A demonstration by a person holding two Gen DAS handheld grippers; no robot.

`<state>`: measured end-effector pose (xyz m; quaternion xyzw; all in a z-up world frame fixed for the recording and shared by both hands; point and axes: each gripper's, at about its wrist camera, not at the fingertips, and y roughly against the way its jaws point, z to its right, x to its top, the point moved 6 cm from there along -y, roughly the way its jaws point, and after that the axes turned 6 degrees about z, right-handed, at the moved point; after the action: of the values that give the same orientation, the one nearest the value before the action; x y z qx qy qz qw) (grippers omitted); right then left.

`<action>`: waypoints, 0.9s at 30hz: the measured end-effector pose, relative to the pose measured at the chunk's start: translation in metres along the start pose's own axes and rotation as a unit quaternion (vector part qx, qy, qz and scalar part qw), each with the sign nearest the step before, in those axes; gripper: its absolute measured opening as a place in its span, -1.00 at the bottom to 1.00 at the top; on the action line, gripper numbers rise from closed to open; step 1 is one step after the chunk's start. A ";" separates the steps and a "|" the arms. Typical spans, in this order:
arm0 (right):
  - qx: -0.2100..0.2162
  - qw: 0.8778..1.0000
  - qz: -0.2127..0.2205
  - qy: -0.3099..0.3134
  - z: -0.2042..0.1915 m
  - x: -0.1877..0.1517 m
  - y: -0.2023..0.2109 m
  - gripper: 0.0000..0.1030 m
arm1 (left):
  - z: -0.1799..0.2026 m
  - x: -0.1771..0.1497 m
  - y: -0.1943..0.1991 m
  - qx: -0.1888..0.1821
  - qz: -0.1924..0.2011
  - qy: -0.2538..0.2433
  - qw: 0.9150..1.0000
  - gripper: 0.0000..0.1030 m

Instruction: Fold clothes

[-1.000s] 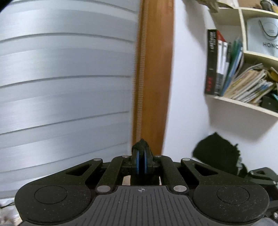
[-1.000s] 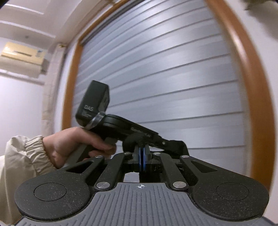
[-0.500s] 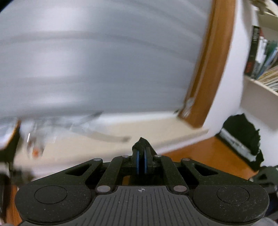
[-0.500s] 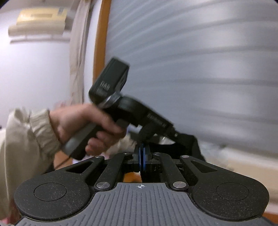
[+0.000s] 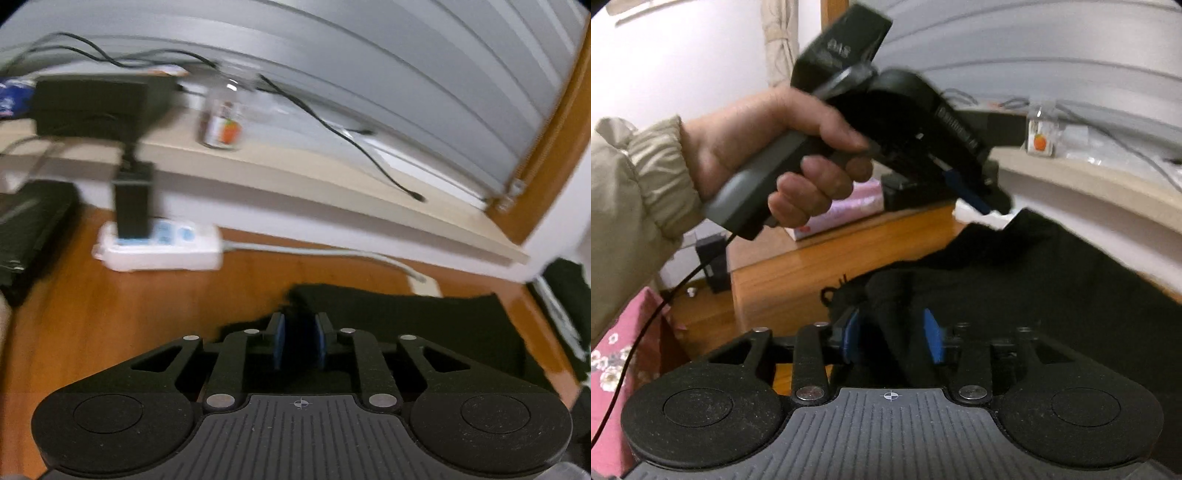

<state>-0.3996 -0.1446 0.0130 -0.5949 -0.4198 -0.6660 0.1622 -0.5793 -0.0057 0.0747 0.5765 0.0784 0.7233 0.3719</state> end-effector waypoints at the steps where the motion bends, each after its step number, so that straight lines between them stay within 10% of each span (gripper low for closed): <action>1: -0.003 1.000 0.005 -0.002 0.004 0.003 0.006 -0.22 | 0.002 0.003 0.003 0.004 0.007 -0.003 1.000 -0.65; 3: -0.010 1.000 0.014 -0.006 0.013 0.010 0.017 -0.23 | 0.009 0.009 0.008 0.014 0.023 -0.011 1.000 -0.51; 5: -0.022 0.999 0.024 -0.004 0.026 0.018 0.026 -0.23 | 0.023 0.016 0.011 0.027 0.040 -0.032 0.998 0.07; 14: -0.140 0.990 0.013 0.020 0.116 0.001 0.130 -0.24 | 0.111 0.000 -0.031 -0.003 0.027 -0.138 0.990 0.12; 20: -0.242 0.970 -0.034 -0.004 0.192 -0.036 0.214 -0.70 | 0.184 -0.022 -0.099 -0.060 -0.006 -0.170 0.984 0.12; 27: -0.249 0.964 -0.069 -0.056 0.206 -0.094 0.258 -0.69 | 0.261 -0.055 -0.160 -0.122 -0.038 -0.208 0.970 0.14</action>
<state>-0.0575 -0.1702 0.0079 -0.6225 -0.2896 -0.7244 -0.0615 -0.2713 -0.0085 0.0297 0.6614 -0.0676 0.5767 0.4746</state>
